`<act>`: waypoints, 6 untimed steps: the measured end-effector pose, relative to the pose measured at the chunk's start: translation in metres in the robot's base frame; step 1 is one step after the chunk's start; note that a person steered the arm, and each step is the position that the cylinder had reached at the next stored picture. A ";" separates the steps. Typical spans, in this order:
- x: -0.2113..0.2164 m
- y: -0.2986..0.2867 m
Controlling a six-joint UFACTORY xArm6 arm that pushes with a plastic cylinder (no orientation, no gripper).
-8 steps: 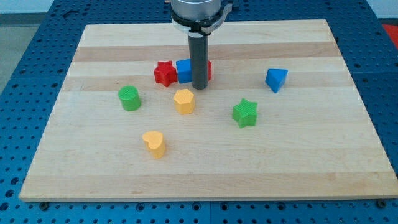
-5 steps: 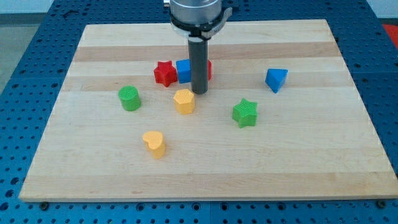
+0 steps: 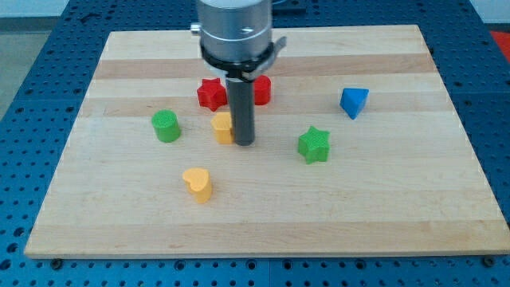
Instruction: Move the yellow hexagon closer to the red star
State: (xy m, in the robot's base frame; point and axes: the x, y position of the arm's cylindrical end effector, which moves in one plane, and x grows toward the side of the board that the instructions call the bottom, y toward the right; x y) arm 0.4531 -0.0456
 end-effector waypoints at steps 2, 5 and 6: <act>-0.003 -0.040; -0.009 -0.077; -0.009 -0.085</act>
State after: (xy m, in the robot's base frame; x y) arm 0.4441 -0.1305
